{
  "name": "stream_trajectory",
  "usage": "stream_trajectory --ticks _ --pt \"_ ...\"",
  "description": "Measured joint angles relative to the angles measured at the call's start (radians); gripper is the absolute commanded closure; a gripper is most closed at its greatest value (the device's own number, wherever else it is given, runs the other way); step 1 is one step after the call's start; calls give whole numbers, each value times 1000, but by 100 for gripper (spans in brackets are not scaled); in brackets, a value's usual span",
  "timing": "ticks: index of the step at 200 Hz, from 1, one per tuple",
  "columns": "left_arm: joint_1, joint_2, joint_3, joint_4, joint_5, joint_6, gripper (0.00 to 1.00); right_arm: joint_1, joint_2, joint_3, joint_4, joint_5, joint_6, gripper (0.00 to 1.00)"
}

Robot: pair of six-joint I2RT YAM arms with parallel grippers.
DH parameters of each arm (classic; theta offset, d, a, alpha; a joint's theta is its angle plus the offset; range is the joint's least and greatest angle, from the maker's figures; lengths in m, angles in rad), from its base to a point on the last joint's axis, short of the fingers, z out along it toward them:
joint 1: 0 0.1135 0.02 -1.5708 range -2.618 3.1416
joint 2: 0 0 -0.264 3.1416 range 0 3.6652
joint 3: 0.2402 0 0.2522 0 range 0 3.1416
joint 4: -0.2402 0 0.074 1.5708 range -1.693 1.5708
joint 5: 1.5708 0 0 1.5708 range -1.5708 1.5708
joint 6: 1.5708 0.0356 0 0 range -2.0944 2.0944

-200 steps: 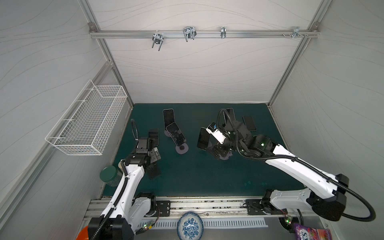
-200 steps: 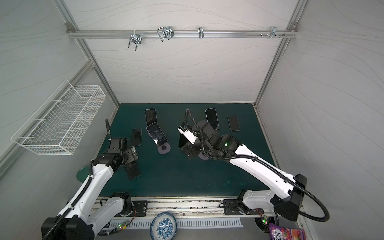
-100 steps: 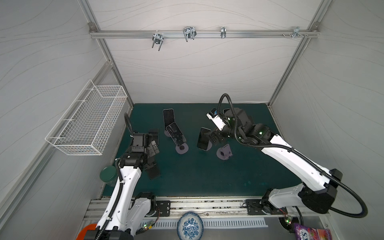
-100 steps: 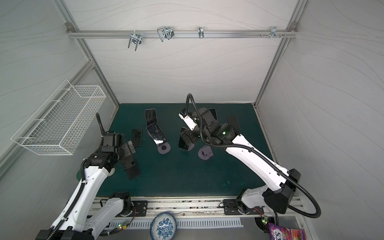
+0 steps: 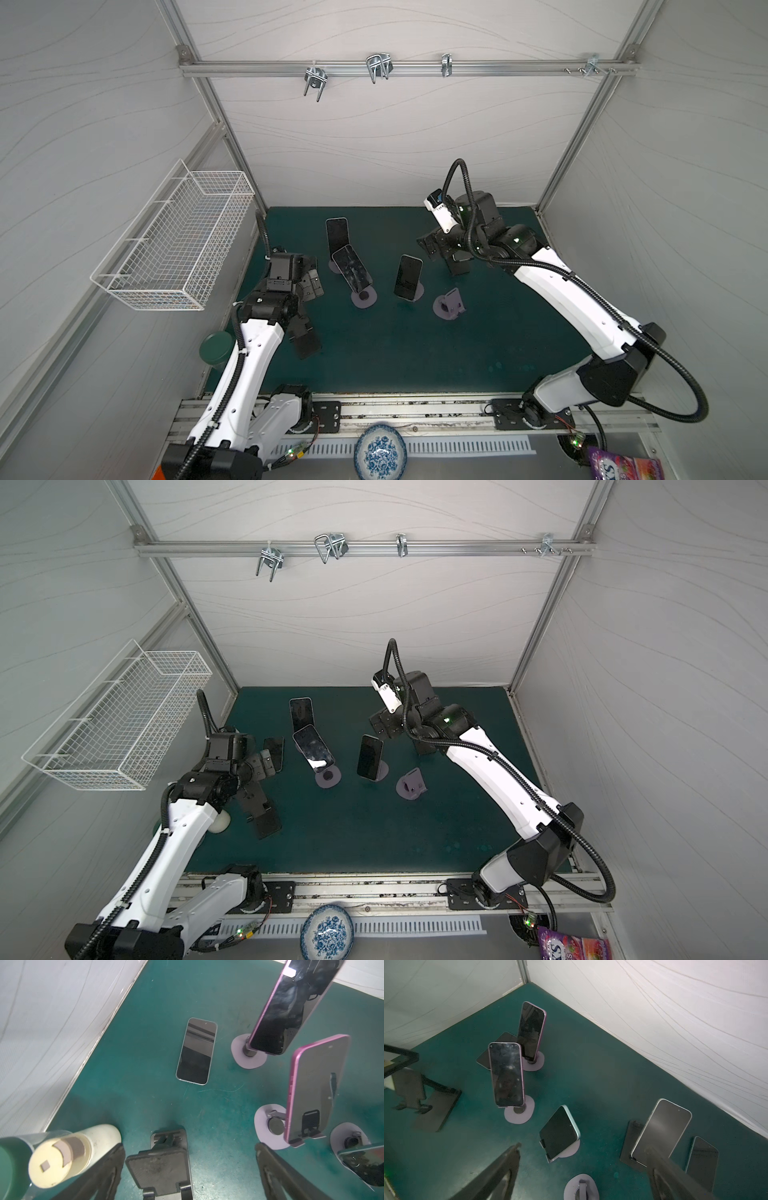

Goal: Remove the phone from the phone stand
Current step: 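Set the black stand down with the left gripper while the right arm swings away, then raise the left gripper while the right gripper lowers onto the white-framed phone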

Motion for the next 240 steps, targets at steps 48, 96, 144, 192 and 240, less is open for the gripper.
stream_trajectory --ticks 48,96,144,192,240 --pt "-52 62 104 36 17 75 1 -116 20 22 -1 1 19 5" --pt "-132 122 158 143 125 193 1 -234 51 23 4 -4 55 5" --pt "-148 180 179 244 276 280 1 -297 173 69 17 -27 55 4" --pt "-152 211 179 378 444 350 1 -308 298 122 55 -25 14 1" --pt "-172 284 178 449 591 433 1 -335 364 138 79 -32 1 1"
